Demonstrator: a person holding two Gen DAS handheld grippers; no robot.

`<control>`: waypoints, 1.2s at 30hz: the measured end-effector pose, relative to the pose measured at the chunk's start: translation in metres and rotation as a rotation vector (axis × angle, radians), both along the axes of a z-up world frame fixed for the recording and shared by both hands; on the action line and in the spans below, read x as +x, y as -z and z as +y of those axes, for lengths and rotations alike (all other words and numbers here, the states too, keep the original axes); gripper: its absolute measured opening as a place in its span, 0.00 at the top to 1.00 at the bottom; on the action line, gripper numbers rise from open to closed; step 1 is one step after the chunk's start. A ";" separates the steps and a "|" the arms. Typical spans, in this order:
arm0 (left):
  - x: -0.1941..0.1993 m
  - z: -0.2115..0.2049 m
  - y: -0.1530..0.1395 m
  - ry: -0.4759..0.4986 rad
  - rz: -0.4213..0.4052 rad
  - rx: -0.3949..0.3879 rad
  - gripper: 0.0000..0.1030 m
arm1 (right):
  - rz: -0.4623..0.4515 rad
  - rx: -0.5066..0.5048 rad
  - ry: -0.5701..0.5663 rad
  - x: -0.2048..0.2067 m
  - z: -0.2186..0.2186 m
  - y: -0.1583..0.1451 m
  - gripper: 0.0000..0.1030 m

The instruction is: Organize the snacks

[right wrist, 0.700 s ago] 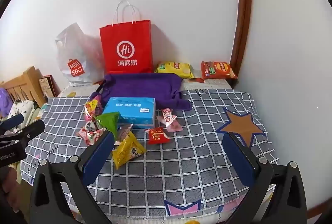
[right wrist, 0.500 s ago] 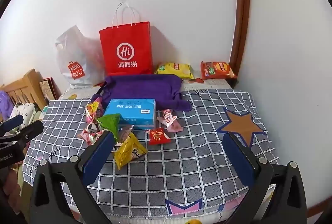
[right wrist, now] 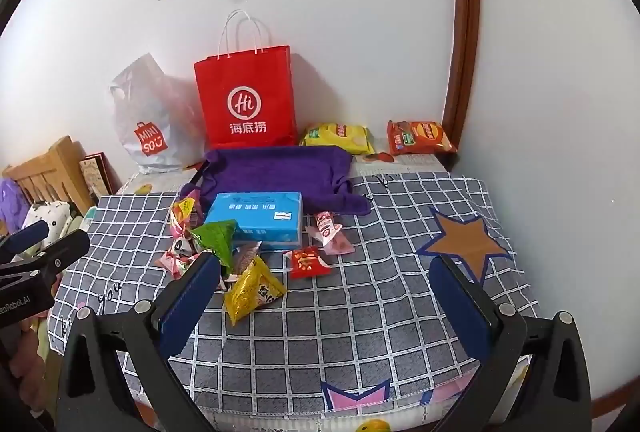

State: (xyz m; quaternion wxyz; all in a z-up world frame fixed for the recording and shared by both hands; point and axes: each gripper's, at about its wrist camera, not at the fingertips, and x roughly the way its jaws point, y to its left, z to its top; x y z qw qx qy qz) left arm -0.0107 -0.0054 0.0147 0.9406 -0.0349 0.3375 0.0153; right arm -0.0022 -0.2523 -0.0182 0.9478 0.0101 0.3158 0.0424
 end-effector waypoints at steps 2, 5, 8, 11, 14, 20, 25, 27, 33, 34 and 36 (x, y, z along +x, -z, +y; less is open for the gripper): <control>-0.001 0.001 0.000 -0.001 -0.003 0.001 0.01 | -0.002 0.001 -0.002 -0.001 0.001 -0.001 0.00; -0.002 0.000 0.000 -0.001 -0.003 -0.002 0.01 | -0.005 0.008 -0.008 -0.002 0.001 0.000 0.00; 0.000 0.001 0.000 -0.003 -0.001 -0.004 0.01 | 0.001 0.007 -0.014 -0.001 0.004 0.000 0.00; 0.004 0.001 0.000 -0.004 0.005 -0.006 0.01 | -0.002 0.003 -0.021 0.001 0.006 0.000 0.00; 0.007 0.000 0.002 -0.003 0.012 -0.010 0.01 | 0.002 0.008 -0.025 0.002 0.008 0.002 0.00; 0.006 0.002 0.007 -0.002 0.020 -0.024 0.01 | 0.012 0.004 -0.028 -0.001 0.013 0.009 0.00; 0.000 -0.003 0.004 0.011 0.007 -0.019 0.01 | 0.019 0.012 -0.020 -0.008 0.011 0.010 0.00; -0.003 -0.005 0.003 0.015 -0.006 -0.019 0.01 | 0.021 0.014 -0.022 -0.008 0.009 0.010 0.00; -0.004 -0.008 0.000 0.020 -0.017 -0.014 0.01 | 0.018 0.030 -0.019 -0.011 0.007 0.009 0.00; -0.005 -0.009 0.000 0.019 -0.018 -0.011 0.01 | 0.018 0.029 -0.019 -0.011 0.008 0.008 0.00; -0.007 -0.011 0.000 0.019 -0.021 -0.010 0.01 | 0.018 0.031 -0.025 -0.013 0.008 0.009 0.00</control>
